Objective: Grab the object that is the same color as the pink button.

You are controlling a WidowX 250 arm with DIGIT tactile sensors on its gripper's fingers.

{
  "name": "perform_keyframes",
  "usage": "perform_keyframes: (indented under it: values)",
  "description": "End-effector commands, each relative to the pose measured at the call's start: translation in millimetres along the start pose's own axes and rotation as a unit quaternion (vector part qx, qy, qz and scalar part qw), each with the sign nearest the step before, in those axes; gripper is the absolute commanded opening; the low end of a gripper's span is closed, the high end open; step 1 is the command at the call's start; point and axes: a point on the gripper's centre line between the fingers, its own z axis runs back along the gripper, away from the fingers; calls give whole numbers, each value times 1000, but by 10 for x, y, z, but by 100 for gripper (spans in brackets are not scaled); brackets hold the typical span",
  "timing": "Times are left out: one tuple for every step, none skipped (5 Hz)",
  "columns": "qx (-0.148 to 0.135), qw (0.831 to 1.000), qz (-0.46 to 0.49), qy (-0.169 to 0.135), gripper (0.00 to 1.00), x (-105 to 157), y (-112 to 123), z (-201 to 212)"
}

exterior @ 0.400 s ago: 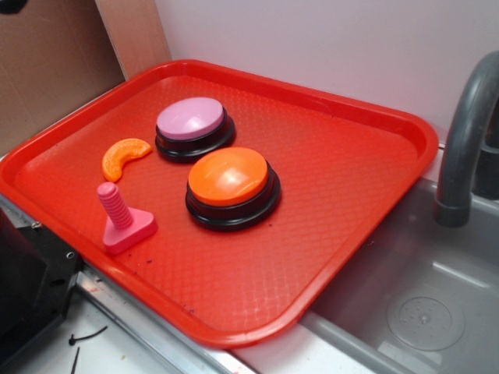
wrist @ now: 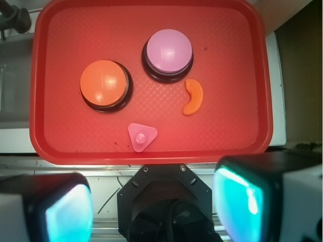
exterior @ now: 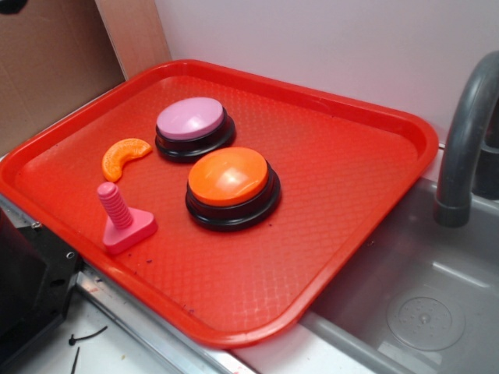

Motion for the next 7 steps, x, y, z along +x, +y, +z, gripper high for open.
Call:
perform_keyframes:
  values:
    - [15, 999, 16, -29, 100, 99, -100, -231]
    - [16, 998, 8, -53, 100, 129, -164, -459]
    - [31, 997, 23, -63, 100, 167, -225, -674]
    - [9, 999, 2, -51, 100, 203, -206, -919]
    - [3, 999, -6, -53, 100, 256, -200, -1163]
    - [-12, 999, -6, -49, 100, 279, -165, -1328]
    - [-23, 999, -19, -20, 100, 266, -178, -1533]
